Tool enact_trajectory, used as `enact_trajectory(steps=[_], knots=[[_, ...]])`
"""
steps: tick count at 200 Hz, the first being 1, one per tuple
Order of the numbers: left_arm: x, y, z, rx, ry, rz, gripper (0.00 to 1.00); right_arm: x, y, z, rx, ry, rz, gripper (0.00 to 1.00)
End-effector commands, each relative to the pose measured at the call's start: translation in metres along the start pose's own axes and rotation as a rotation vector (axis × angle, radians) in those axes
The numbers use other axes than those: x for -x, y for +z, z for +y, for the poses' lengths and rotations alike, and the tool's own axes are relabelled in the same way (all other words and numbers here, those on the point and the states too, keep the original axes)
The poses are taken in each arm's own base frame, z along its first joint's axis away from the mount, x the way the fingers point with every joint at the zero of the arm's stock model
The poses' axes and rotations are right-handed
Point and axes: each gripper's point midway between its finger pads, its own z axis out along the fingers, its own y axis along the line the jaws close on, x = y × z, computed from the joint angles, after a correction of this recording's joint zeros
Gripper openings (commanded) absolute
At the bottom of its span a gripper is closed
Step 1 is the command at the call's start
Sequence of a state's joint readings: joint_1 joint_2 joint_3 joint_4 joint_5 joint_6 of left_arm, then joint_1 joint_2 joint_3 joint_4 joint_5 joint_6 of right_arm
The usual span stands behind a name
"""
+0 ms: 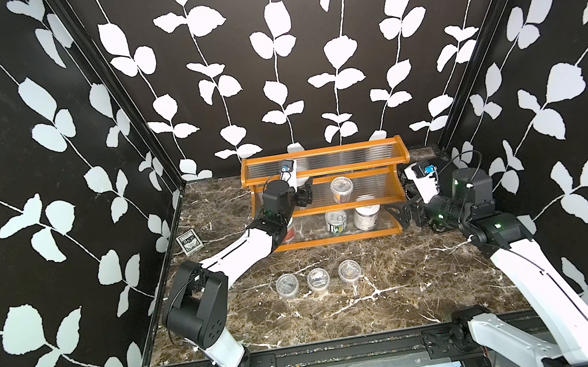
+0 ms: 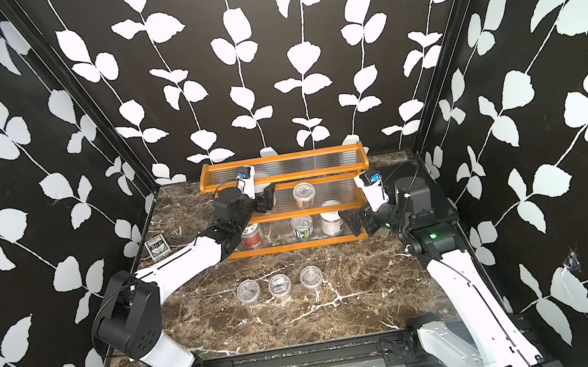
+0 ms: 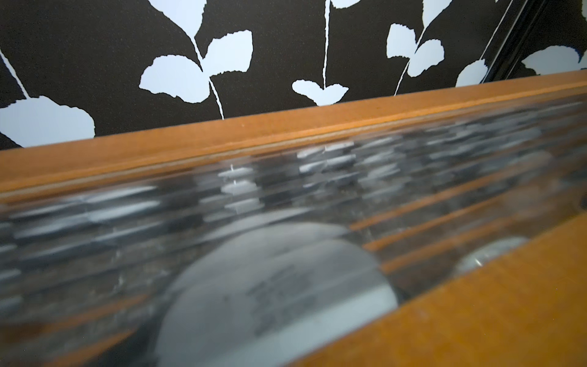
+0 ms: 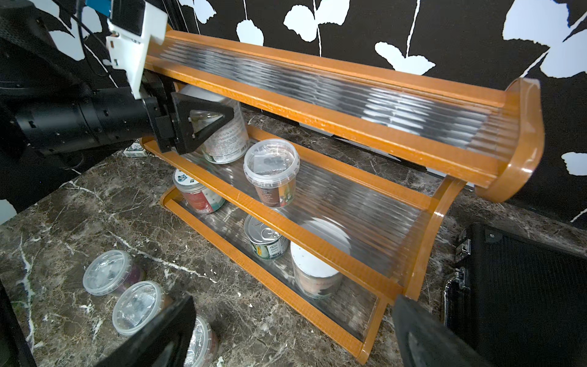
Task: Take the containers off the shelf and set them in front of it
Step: 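Pick up a container from the shelf.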
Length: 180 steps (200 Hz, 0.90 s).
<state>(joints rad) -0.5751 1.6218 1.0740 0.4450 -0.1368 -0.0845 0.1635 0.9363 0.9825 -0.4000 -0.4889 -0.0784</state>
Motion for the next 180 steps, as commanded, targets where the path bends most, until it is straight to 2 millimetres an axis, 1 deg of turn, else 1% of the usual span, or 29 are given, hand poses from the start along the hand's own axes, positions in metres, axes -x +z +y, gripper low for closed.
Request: enact_trajectory(steps=[1,35,66,95,121,131,147,150,152,154,166,180], knots=[[0.022,-0.021,-0.002,-0.031,-0.02,-0.043,0.69,0.009,0.0,0.0,0.002,-0.018,-0.039,1.0],[0.02,-0.032,-0.012,-0.094,-0.044,-0.013,0.69,0.007,-0.001,-0.001,-0.001,-0.02,-0.033,1.0],[0.011,-0.047,-0.019,-0.145,-0.067,0.024,0.69,0.002,-0.001,0.0,-0.002,-0.016,-0.025,1.0],[0.012,-0.07,-0.024,-0.186,-0.06,0.047,0.69,-0.004,-0.001,0.002,0.009,-0.007,-0.012,1.0],[0.01,-0.092,-0.037,-0.23,-0.027,0.073,0.68,-0.012,0.0,0.005,0.024,0.006,0.012,1.0],[0.01,-0.101,-0.044,-0.245,-0.002,0.079,0.68,-0.015,0.0,0.006,0.028,0.009,0.021,1.0],[0.009,-0.115,-0.062,-0.275,0.035,0.09,0.68,-0.021,-0.001,0.005,0.016,0.014,0.032,1.0],[0.01,-0.117,-0.062,-0.272,0.038,0.089,0.68,-0.022,-0.001,0.004,0.012,0.014,0.033,1.0],[0.009,-0.12,-0.071,-0.293,0.044,0.09,0.68,-0.022,-0.001,0.004,0.008,0.016,0.035,1.0],[0.008,-0.122,-0.077,-0.303,0.048,0.092,0.68,-0.023,-0.001,0.003,0.005,0.016,0.037,1.0],[0.005,-0.13,-0.096,-0.331,0.068,0.1,0.68,-0.026,-0.002,-0.002,-0.028,0.022,0.047,1.0],[0.0,-0.138,-0.119,-0.36,0.094,0.105,0.68,-0.033,-0.004,-0.015,-0.108,0.041,0.084,1.0]])
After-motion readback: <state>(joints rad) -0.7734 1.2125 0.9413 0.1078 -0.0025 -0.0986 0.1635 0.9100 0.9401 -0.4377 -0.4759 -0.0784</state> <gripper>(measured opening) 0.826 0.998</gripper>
